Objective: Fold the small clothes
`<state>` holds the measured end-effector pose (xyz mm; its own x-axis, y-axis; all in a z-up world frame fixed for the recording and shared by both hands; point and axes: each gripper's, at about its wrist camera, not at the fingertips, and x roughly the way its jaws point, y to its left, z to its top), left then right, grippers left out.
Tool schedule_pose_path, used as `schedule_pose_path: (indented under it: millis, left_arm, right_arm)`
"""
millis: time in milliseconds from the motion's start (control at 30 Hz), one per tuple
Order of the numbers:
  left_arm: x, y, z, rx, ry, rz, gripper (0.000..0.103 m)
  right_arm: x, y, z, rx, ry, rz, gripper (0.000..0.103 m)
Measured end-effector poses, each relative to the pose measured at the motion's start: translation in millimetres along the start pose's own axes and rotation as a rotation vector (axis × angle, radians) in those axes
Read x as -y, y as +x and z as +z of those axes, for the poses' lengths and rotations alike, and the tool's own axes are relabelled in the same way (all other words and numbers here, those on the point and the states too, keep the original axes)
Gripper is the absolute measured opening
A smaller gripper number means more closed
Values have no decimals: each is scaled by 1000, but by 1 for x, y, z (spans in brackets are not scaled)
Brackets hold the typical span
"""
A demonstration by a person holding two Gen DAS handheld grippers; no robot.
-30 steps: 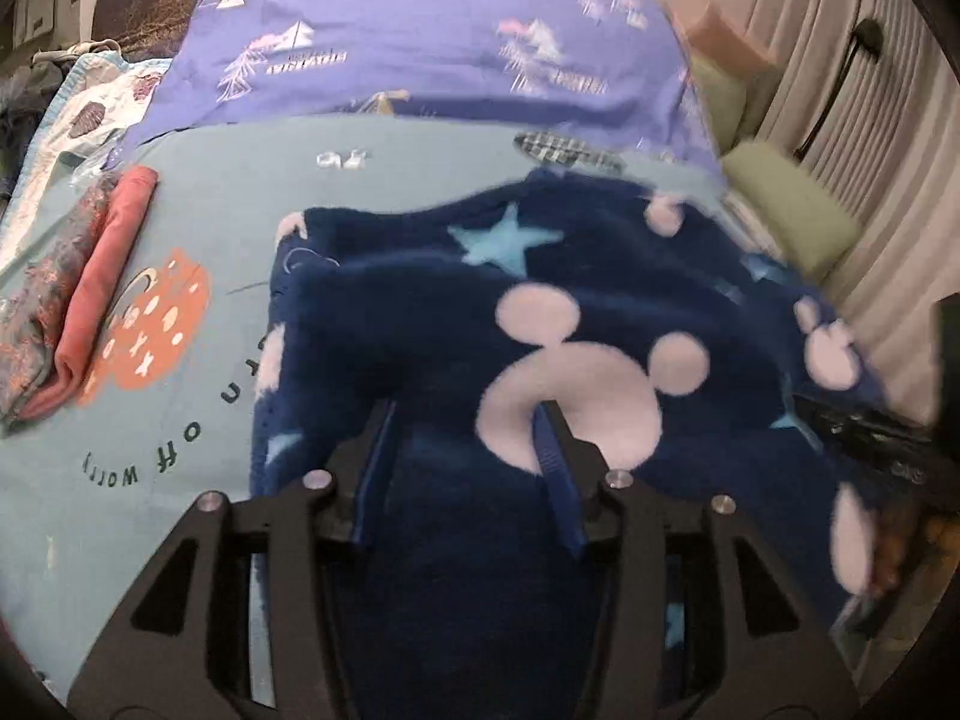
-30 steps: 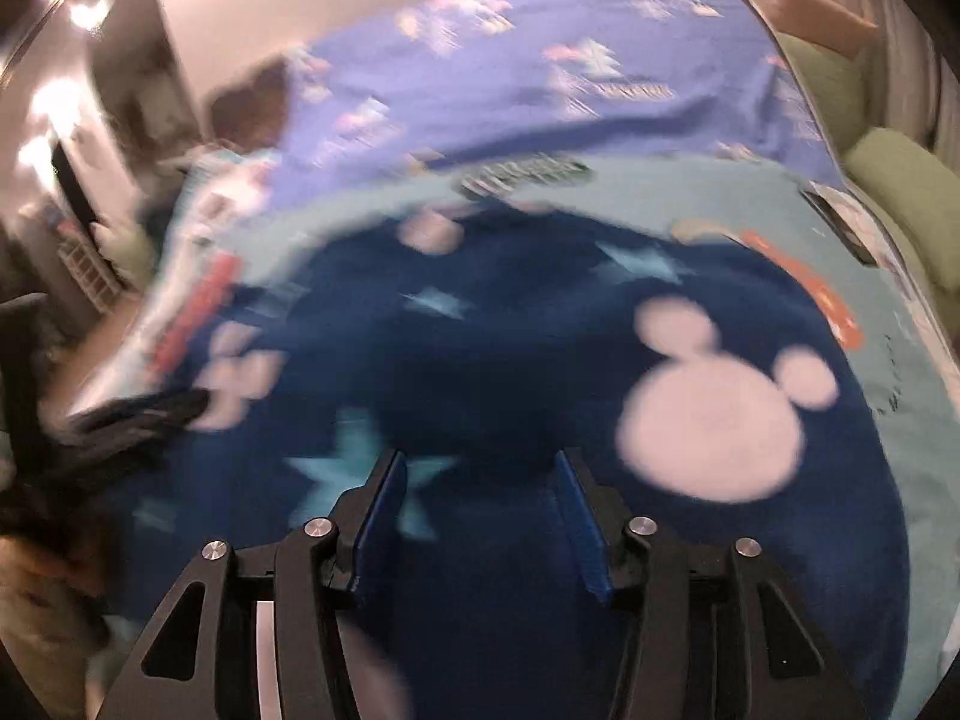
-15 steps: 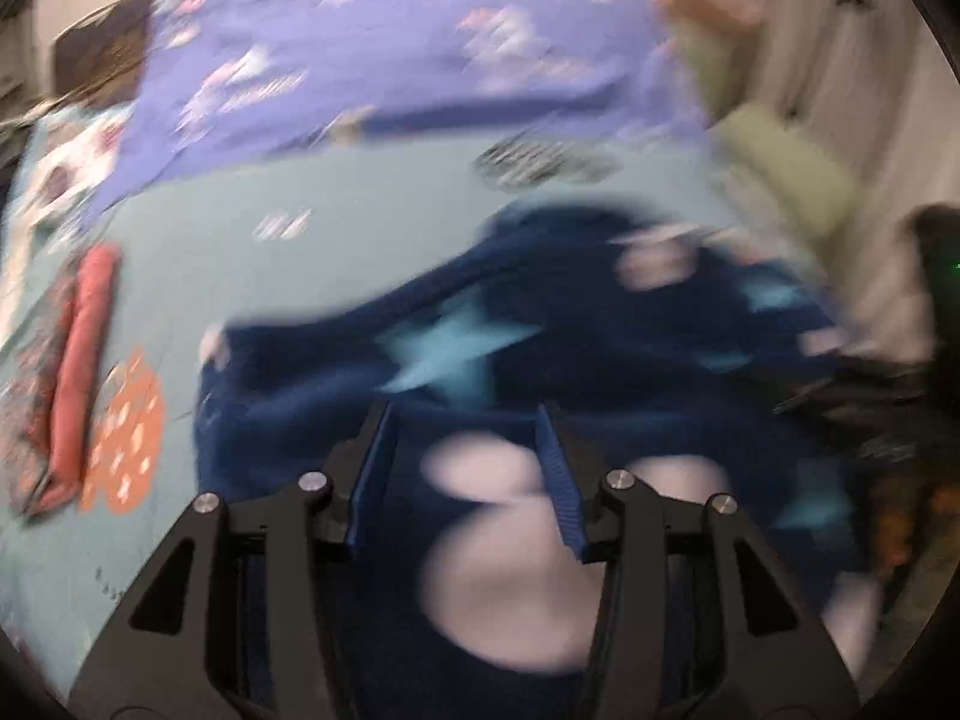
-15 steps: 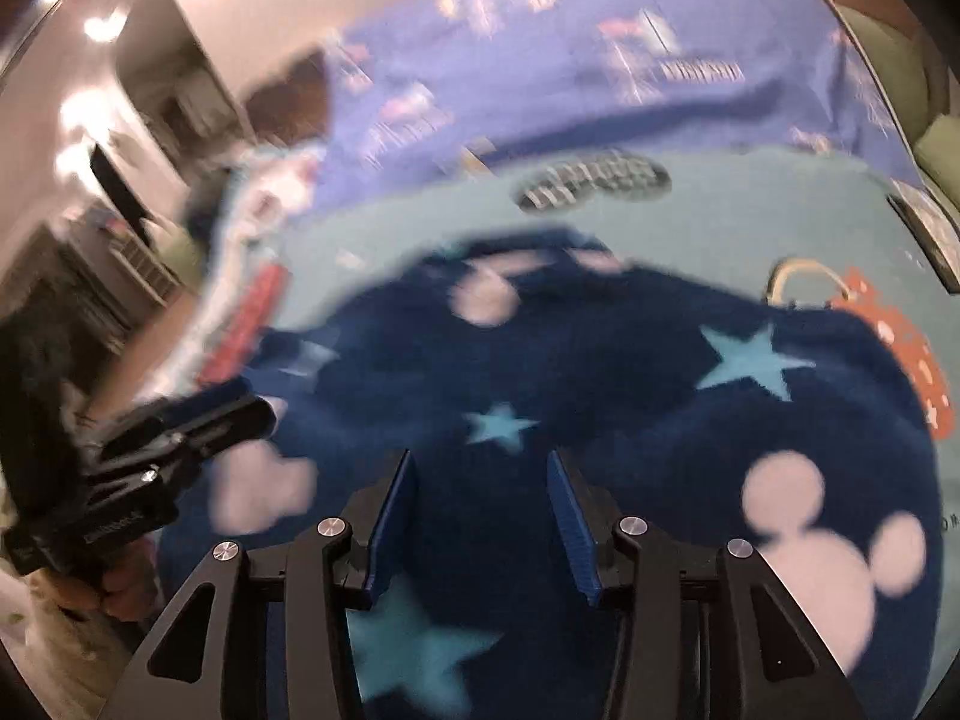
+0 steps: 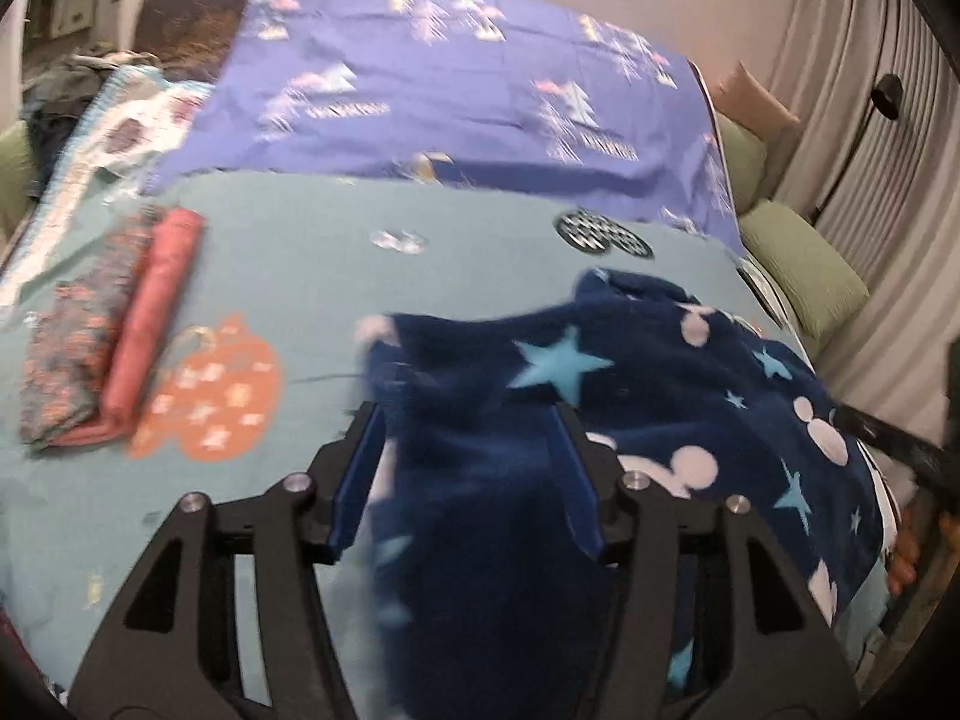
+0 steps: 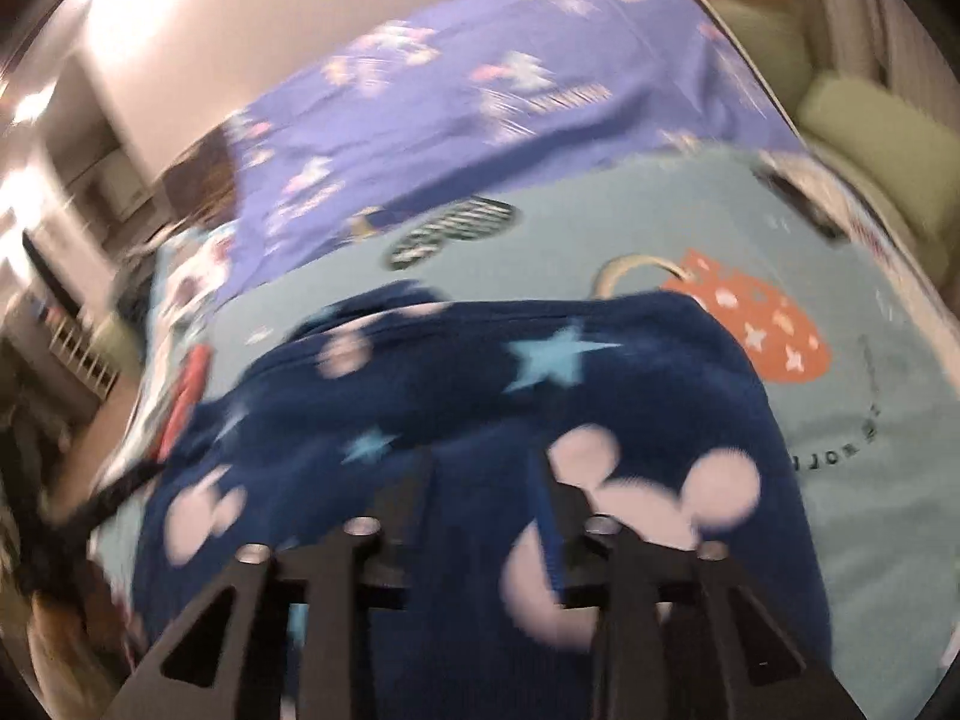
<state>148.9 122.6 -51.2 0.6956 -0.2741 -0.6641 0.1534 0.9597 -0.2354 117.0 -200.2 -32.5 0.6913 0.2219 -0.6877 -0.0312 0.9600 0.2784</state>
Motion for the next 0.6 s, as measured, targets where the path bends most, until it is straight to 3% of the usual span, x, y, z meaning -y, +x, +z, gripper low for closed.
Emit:
schedule_pose_path:
  millis: [167, 233, 333, 433, 533, 600]
  left_arm:
    - [-12, -26, -18, -24, -24, -18, 60]
    - [-9, -35, -28, -18, -11, -22, 66]
    - [-3, -49, -44, -14, 3, -34, 67]
    - [2, -58, -55, -22, 20, -38, 67]
    - [8, -65, -63, -15, 51, -38, 68]
    - [10, -67, -68, -19, 63, -42, 69]
  right_arm:
    - [-47, -35, -32, -20, -130, 89, 53]
    - [-60, -40, -47, -36, -130, 146, 54]
    - [-69, -40, -71, -67, -101, 221, 54]
    - [-71, -27, -94, -131, -68, 217, 54]
    - [-61, -6, -117, -206, -9, 139, 55]
    - [-56, -2, -125, -215, 11, 134, 55]
